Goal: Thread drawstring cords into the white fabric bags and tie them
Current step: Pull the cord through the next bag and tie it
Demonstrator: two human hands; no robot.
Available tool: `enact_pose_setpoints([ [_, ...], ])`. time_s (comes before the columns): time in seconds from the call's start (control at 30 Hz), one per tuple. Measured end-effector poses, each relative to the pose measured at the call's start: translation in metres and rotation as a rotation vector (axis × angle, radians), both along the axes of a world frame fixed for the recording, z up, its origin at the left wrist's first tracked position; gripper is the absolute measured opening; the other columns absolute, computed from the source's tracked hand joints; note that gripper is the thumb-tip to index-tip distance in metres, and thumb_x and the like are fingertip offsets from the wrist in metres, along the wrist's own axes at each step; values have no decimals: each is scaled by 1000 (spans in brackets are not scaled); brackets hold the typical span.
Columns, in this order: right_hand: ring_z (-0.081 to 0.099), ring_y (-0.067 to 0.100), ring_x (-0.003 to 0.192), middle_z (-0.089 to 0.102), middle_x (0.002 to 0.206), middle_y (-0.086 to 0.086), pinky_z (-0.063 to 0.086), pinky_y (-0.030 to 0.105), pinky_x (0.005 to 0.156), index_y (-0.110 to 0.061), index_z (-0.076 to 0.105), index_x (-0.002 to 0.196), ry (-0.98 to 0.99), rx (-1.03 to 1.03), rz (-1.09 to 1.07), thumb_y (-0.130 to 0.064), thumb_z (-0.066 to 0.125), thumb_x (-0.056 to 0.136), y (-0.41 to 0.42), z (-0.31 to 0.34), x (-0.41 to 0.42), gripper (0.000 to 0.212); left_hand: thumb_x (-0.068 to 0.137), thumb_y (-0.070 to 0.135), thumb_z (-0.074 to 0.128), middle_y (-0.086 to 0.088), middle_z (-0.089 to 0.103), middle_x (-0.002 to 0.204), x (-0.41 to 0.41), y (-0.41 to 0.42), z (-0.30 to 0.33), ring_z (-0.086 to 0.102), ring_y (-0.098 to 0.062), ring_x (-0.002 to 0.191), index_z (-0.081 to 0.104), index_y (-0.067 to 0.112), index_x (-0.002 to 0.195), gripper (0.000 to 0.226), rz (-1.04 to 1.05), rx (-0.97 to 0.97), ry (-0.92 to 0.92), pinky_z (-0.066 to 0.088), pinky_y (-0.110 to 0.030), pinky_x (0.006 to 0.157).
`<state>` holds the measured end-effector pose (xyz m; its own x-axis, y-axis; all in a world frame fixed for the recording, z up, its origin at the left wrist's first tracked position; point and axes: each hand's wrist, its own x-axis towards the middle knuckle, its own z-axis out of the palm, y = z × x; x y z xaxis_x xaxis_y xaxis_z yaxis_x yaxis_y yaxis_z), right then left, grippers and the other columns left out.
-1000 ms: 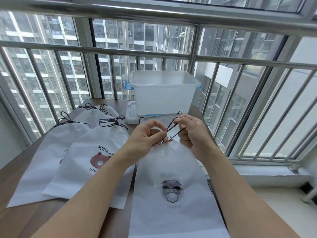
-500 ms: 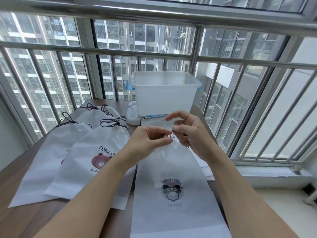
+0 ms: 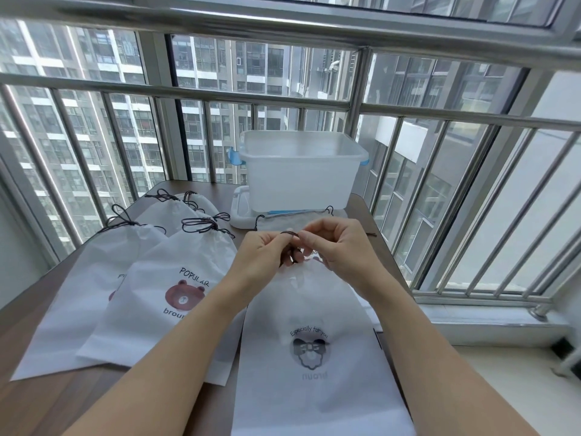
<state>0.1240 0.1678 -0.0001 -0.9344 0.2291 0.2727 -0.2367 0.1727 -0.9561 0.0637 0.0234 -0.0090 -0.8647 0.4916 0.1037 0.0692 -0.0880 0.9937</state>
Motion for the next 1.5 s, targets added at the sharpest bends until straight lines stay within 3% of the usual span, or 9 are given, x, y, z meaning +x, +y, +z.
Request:
enact_pose_setpoints([
  [0.23,35,10,45,69,68,14,26,21,47,-2,76,83,-108,-83,-79,-7,76,88,4,-1,-2,6,101,18,51,-13,67,70,-3,-2,3,52,-19,66,73,3,80,34,-11,74,-127,46,-21,66],
  [0.37,41,9,44,66,67,13,28,20,47,4,76,86,-172,-57,-82,-7,79,85,6,-3,-2,12,100,19,53,-12,69,72,-4,-4,3,56,-17,69,76,-2,92,32,3,67,-120,49,-17,66],
  [0.53,37,12,46,64,63,11,28,21,47,5,76,83,-181,-61,-78,-14,81,84,4,-8,-5,19,100,33,56,-12,69,72,-2,-3,2,54,-15,62,77,12,72,40,19,53,-89,49,-21,70],
  [0.67,38,12,48,66,70,17,28,21,47,5,76,80,-177,-59,-72,-16,81,84,2,-10,-6,22,101,34,54,-9,68,70,-3,-2,-1,52,-13,60,74,-6,88,47,27,27,-87,47,-22,70],
  [0.77,37,12,49,65,71,16,28,21,47,3,76,80,-181,-68,-59,-16,81,84,2,-9,-6,20,101,33,53,-10,68,70,-3,-2,-1,52,-13,59,75,-5,90,45,26,49,-127,48,-20,68],
  [0.93,37,11,50,70,65,2,27,18,48,12,74,89,-169,-103,0,-5,77,86,5,-7,-4,18,100,36,53,-27,72,90,-5,0,0,56,-20,69,78,2,90,43,51,61,-184,51,-21,69],
  [1.17,56,1,48,68,68,15,36,8,47,18,72,83,-100,-25,-54,5,74,86,-2,-9,-5,13,100,33,53,-29,71,85,-6,-1,-6,58,-23,74,78,0,88,44,17,23,-86,46,-31,76],
  [1.33,47,5,46,64,63,10,33,11,47,15,72,82,-123,-89,-83,-2,76,87,-2,-12,-6,18,90,10,49,-16,69,76,-6,-4,-5,58,-16,66,70,-15,95,33,-66,75,-118,47,-23,70],
  [1.5,42,9,48,65,64,9,30,21,49,8,74,82,-148,-77,-60,-10,78,86,1,-15,-8,19,91,18,70,-4,70,68,-7,-4,-13,57,-5,60,76,0,80,22,-7,0,72,46,-13,63],
])
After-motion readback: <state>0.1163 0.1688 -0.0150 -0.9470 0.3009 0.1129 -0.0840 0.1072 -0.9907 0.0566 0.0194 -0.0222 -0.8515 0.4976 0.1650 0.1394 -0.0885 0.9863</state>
